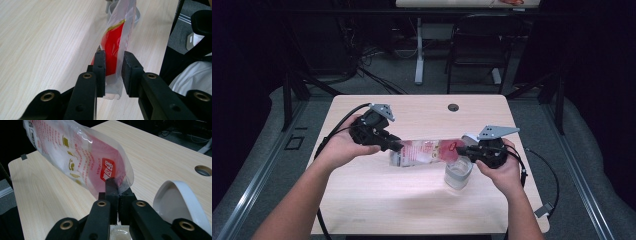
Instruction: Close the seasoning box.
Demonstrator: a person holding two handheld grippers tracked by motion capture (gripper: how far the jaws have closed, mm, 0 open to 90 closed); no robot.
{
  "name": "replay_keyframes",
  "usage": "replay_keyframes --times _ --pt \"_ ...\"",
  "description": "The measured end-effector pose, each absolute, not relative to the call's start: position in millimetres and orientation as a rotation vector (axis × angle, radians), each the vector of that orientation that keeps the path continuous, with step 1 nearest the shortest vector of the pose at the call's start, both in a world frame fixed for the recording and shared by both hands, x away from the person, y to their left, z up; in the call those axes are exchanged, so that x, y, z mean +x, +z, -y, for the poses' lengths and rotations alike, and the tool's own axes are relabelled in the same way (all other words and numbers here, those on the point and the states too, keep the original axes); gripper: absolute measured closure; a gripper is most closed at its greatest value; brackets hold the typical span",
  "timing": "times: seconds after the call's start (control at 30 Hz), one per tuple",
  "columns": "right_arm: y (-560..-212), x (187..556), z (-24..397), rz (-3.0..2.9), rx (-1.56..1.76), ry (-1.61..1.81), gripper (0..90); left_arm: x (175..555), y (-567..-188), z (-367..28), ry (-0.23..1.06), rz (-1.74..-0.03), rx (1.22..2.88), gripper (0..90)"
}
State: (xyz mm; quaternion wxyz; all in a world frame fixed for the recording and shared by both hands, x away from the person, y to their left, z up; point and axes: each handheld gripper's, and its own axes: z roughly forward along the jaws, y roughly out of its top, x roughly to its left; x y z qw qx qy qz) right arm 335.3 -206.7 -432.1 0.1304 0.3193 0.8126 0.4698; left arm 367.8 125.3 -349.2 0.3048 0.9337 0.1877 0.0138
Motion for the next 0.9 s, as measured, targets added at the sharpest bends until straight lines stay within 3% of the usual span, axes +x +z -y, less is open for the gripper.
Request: replay_keyframes --times 0.9 --pt "-431.6 334.3 208.4 -2.355 0.937 1.323 88.7 369.8 -339.7 -117.5 0.047 -0.48 2.465 75.5"
